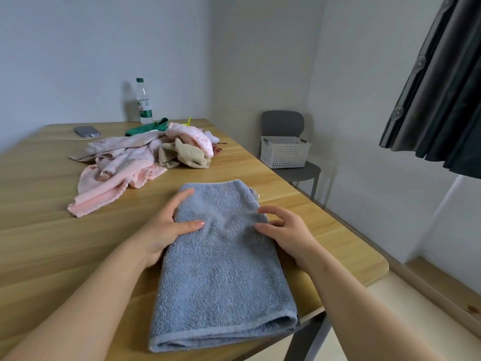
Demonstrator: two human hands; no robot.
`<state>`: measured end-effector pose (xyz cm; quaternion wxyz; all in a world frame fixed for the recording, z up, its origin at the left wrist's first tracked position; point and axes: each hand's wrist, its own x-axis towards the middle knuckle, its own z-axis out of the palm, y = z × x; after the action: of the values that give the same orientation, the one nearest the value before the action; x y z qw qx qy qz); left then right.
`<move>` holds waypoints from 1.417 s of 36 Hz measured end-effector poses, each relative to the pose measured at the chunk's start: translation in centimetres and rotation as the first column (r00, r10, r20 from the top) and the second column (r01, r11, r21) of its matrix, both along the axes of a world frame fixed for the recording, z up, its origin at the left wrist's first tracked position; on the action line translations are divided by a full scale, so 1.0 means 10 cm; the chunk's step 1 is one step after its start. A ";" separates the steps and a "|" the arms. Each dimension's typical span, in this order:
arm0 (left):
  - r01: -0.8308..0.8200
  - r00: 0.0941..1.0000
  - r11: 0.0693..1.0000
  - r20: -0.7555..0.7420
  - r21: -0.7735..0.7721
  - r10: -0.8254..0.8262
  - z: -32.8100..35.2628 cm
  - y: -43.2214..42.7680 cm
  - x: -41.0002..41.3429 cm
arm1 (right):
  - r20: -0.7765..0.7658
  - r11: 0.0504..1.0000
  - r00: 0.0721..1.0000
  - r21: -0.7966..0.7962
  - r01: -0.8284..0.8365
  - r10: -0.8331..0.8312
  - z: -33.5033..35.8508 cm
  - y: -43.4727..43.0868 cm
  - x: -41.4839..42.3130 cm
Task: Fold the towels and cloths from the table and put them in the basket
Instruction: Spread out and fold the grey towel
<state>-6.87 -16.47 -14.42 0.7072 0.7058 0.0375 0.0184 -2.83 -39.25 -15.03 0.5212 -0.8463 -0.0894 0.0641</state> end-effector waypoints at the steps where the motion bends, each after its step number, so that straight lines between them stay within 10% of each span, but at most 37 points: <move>1: 0.025 1.000 0.999 -0.004 0.040 -0.025 -0.01 0.01 0.00 | -0.022 1.000 1.000 -0.008 -0.011 0.011 0.00 0.01 0.02; 13: -0.013 1.000 0.995 0.002 0.103 0.013 0.10 0.31 0.11 | -0.080 0.978 0.996 0.208 -0.019 0.036 0.35 0.03 0.05; 22: -0.485 0.822 0.725 0.537 0.489 0.188 1.33 0.32 0.23 | 0.100 0.801 0.994 0.598 -0.029 -0.039 1.26 0.32 0.06; 27: -0.377 0.772 0.889 0.618 0.261 0.146 1.62 0.28 -0.05 | 0.166 0.682 0.983 0.728 -0.071 -0.075 1.50 0.35 -0.01; 40: -0.059 0.998 0.927 -0.005 0.370 0.066 -0.03 0.20 -0.56 | -0.035 0.983 0.983 -0.054 0.177 -0.179 0.08 0.08 -0.40; 51: -0.175 0.975 0.797 -0.008 0.578 0.220 0.24 0.06 -0.11 | -0.119 0.968 0.963 0.041 0.248 -0.241 0.14 0.17 -0.24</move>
<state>-8.00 -15.87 -12.01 0.4541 0.8781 0.1300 0.0762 -5.23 -37.57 -13.65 0.5526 -0.8311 0.0436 0.0445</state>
